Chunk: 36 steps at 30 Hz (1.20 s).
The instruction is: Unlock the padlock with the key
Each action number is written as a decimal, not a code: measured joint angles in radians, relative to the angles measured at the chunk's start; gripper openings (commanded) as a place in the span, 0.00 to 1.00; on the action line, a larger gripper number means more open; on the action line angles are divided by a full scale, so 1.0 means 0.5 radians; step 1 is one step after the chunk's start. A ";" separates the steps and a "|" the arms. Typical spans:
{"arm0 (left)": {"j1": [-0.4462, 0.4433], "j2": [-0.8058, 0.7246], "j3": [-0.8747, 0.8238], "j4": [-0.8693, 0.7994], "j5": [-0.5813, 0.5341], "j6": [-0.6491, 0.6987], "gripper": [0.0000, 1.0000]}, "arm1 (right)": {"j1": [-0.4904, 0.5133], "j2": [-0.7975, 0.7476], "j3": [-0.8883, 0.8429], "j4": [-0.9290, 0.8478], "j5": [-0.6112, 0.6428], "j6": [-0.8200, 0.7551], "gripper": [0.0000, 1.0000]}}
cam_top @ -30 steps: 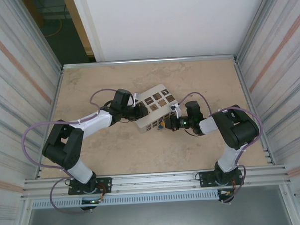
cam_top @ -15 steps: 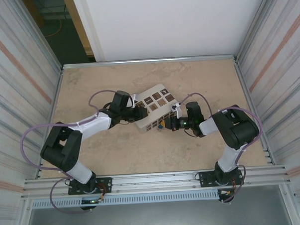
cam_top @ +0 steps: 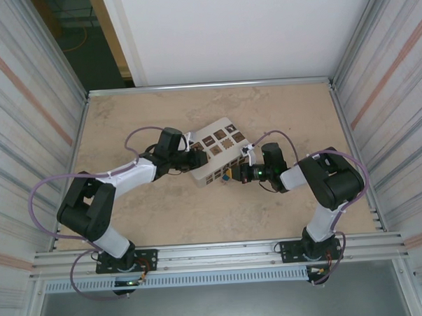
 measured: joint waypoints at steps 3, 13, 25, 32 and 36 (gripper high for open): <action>0.000 0.000 -0.007 0.018 0.005 -0.001 0.15 | -0.011 0.000 -0.014 0.029 0.002 0.027 0.00; -0.011 0.000 -0.018 0.045 0.004 -0.001 0.15 | -0.046 0.000 -0.024 0.120 0.048 0.162 0.00; -0.012 -0.004 -0.035 0.067 0.005 -0.001 0.15 | -0.104 -0.005 -0.050 0.205 0.079 0.212 0.00; -0.012 -0.011 -0.040 0.068 0.002 -0.002 0.15 | -0.159 -0.039 -0.054 0.261 0.128 0.214 0.00; -0.012 -0.016 -0.040 0.066 -0.002 -0.002 0.17 | -0.170 -0.071 -0.063 0.242 0.146 0.211 0.00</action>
